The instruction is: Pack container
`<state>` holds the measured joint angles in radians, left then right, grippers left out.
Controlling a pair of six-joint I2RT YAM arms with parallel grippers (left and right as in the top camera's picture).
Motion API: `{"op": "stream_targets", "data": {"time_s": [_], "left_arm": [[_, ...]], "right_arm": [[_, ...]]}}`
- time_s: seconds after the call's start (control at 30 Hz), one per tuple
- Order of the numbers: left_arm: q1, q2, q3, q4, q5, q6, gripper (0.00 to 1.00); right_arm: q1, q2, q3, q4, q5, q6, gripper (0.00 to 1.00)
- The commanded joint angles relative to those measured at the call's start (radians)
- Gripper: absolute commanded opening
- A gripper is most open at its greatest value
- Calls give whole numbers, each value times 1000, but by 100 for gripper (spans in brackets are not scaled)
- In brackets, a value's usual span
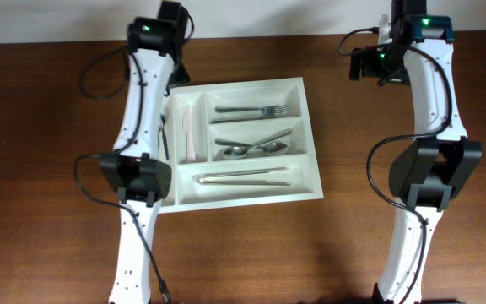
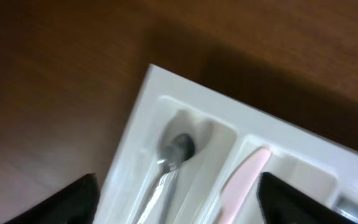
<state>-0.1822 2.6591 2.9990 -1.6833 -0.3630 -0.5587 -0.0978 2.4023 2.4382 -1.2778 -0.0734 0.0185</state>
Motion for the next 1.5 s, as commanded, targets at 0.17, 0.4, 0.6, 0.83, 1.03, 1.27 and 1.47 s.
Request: {"op": "stream_targets", "data": {"time_s": [0.17, 0.4, 0.6, 0.83, 1.03, 1.27, 1.47], "left_arm": [[13, -243, 39, -4, 5, 190, 100], [13, -304, 39, -4, -43, 190, 100], [12, -305, 39, -4, -48, 190, 99], [12, -305, 39, -4, -18, 190, 99], [8, -370, 39, 42, -36, 185, 99], [8, -504, -1, 203, -127, 160, 99], [8, -697, -287, 445, -132, 160, 99]], "right_arm": [[-8, -4, -1, 2, -5, -7, 99], [-8, -4, -1, 2, -5, -6, 99], [-8, -4, -1, 2, -5, -6, 99], [-8, -4, -1, 2, -5, -6, 99], [-8, -4, -1, 2, -5, -6, 99], [-8, -4, -1, 2, -5, -6, 99], [-8, -4, -1, 2, -5, -6, 99]]}}
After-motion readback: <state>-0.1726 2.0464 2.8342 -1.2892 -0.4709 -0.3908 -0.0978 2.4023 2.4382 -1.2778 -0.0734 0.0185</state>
